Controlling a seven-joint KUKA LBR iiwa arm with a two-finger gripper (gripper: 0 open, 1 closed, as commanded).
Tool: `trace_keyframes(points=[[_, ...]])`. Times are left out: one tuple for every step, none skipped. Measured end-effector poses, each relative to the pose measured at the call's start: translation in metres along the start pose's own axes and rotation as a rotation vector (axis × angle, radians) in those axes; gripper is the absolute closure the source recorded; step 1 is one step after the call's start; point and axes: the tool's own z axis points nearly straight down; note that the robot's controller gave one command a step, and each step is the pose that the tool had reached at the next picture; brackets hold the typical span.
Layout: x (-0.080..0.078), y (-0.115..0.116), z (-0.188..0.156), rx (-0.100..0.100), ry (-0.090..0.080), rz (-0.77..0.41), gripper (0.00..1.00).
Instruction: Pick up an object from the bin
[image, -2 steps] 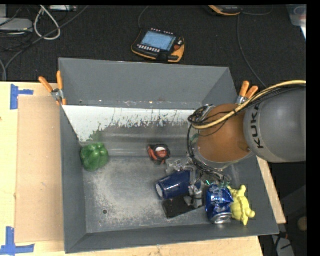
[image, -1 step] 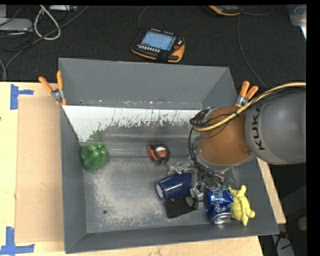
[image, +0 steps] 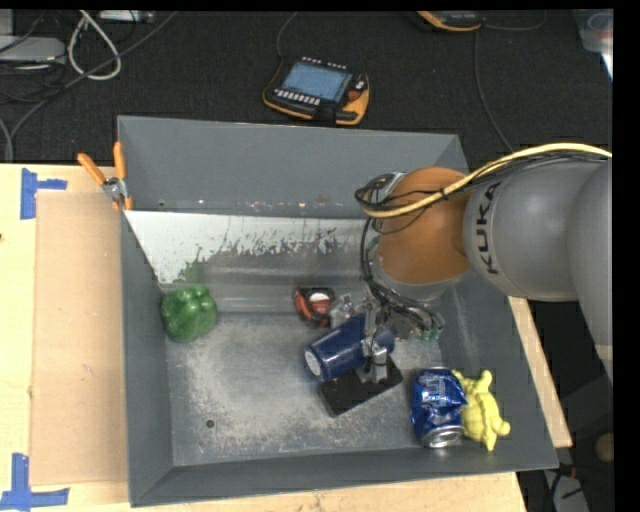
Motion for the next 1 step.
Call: trace_keyframes(points=[[-0.0025, 0.0002, 0.0024, 0.003, -0.020, 0.001, 0.00]])
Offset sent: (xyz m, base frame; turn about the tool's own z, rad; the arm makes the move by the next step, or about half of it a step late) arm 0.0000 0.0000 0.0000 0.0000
